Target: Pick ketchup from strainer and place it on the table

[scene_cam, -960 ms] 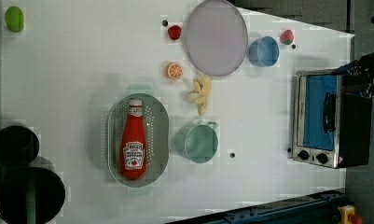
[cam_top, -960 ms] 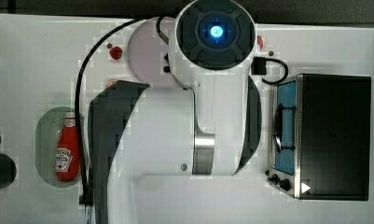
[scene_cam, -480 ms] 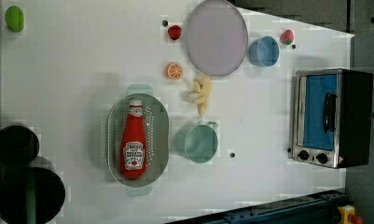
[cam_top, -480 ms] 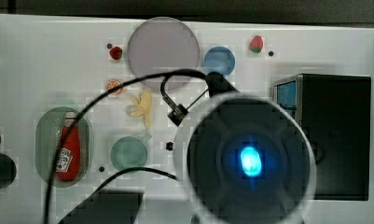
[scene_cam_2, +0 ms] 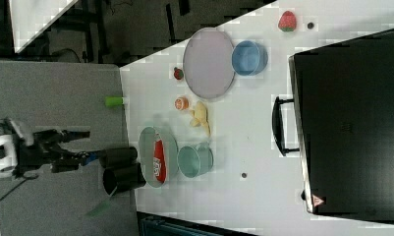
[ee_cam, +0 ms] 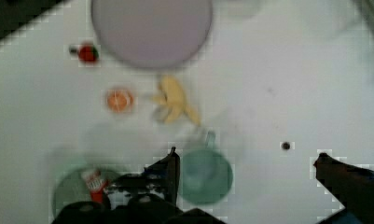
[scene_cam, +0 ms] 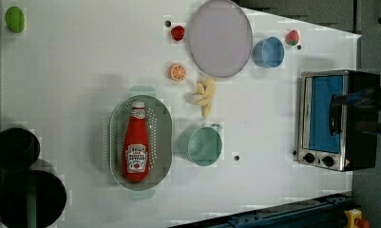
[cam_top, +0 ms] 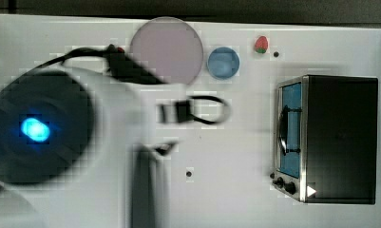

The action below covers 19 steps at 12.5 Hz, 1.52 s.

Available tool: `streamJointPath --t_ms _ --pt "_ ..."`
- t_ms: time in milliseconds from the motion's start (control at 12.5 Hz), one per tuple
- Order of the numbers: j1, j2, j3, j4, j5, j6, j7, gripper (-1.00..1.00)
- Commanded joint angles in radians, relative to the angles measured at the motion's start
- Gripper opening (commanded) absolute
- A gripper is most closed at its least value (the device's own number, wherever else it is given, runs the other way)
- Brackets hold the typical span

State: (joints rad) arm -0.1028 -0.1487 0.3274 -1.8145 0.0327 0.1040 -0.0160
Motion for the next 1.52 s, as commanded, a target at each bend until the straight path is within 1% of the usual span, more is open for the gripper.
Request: streamJointPath --t_ms 80,480,640,800,960,1200,1360,1520 --pt "0.035 0.047 0.113 -0.026 0.0 -0.001 0.042 1.0" --pt "0.051 0.135 0.322 -0.052 0.0 0.044 0.044 1.0" --pt "0.057 0.172 0.389 -0.1 -0.001 0.129 0.045 1.0" --pt "0.059 0.205 0.435 -0.171 -0.002 0.267 0.045 1.0" --pt "0.065 0.237 0.46 -0.257 -0.016 0.431 0.046 1.0" --pt "0.078 0.293 0.464 -0.38 -0.105 0.652 0.053 1.0" --pt "0.079 0.348 0.464 -0.435 -0.133 0.772 0.081 1.0" --pt "0.08 0.421 0.463 -0.46 -0.153 0.854 0.107 1.0"
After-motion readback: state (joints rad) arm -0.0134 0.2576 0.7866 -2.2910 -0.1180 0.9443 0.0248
